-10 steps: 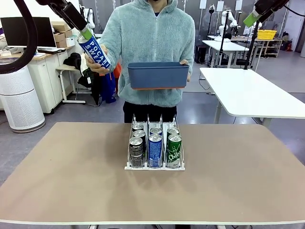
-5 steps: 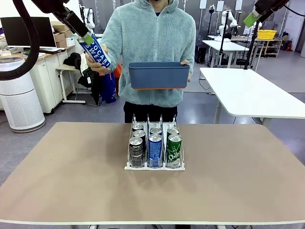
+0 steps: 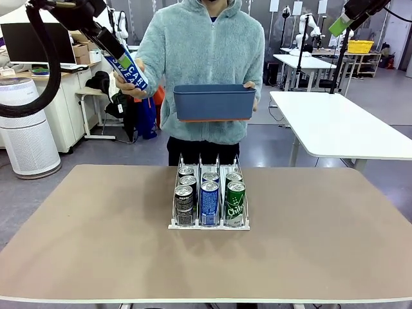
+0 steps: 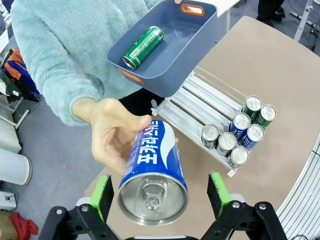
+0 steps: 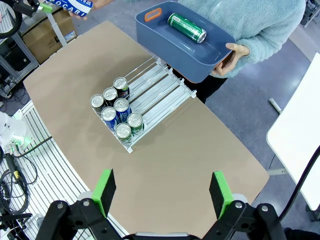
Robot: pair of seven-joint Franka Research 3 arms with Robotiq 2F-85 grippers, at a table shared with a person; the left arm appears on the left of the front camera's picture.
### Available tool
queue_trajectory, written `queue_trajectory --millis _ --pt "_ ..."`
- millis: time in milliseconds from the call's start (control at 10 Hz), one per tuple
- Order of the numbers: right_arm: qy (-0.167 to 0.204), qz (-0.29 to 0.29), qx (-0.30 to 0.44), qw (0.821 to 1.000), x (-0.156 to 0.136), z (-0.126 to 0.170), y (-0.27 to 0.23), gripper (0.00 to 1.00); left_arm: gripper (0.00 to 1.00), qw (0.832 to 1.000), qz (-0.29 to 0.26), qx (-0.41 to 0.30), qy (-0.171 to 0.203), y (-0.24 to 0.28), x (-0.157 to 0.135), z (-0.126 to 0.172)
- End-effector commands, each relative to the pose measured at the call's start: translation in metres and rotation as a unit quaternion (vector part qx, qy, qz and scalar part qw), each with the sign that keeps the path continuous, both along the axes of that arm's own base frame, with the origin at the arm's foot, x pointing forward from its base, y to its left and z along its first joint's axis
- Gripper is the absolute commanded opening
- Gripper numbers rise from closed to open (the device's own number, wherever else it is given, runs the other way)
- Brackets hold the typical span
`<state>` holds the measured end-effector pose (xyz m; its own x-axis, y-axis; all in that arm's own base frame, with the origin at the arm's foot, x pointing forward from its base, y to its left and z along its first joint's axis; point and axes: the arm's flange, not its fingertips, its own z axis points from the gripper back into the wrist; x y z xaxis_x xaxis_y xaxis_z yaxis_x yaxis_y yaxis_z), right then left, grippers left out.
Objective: Fill the beverage cans into the dispenser.
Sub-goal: Pick up the Ionic drink handed by the human.
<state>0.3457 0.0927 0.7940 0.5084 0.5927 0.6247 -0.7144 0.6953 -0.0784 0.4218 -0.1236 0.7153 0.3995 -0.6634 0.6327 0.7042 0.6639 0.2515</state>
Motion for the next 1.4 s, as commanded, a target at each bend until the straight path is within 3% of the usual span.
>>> queue_trajectory --millis 0,400,600,700,800,900,1000,1200,1300 --pt "0.001 -0.003 0.003 1.0 -0.0002 0.0 0.0003 1.0 1.0 1.0 -0.02 -0.018 -0.007 0.0018 0.0054 -0.009" --pt "0.001 -0.003 0.003 1.0 -0.0002 0.0 0.0003 1.0 1.0 0.999 -0.028 -0.019 -0.014 0.0008 0.0084 -0.0072" --pt "0.001 -0.003 0.003 1.0 -0.0002 0.0 0.0003 1.0 1.0 1.0 -0.002 -0.009 -0.004 -0.0029 0.0068 -0.0039" --pt "0.001 -0.003 0.003 1.0 -0.0002 0.0 0.0003 1.0 0.94 1.0 -0.004 -0.009 -0.006 -0.0039 0.0064 -0.0029" --pt "0.001 -0.003 0.003 1.0 -0.0002 0.0 0.0003 1.0 0.41 1.0 0.003 -0.005 0.01 -0.004 0.0051 -0.0029" --pt "0.001 -0.003 0.003 1.0 -0.0002 0.0 0.0003 1.0 0.34 1.0 0.004 -0.003 0.011 -0.0035 0.0053 -0.0025" --pt "0.001 -0.003 0.003 1.0 -0.0002 0.0 0.0003 1.0 0.0 1.0 0.006 -0.003 0.011 -0.0042 0.0046 -0.0022" --pt "0.001 -0.003 0.003 1.0 -0.0002 0.0 0.0003 1.0 0.0 1.0 0.01 -0.003 0.012 -0.0031 0.0044 -0.002" --pt "0.001 -0.003 0.003 1.0 -0.0002 0.0 0.0003 1.0 0.12 1.0 0.013 0.001 0.014 -0.0028 0.0045 -0.0012"
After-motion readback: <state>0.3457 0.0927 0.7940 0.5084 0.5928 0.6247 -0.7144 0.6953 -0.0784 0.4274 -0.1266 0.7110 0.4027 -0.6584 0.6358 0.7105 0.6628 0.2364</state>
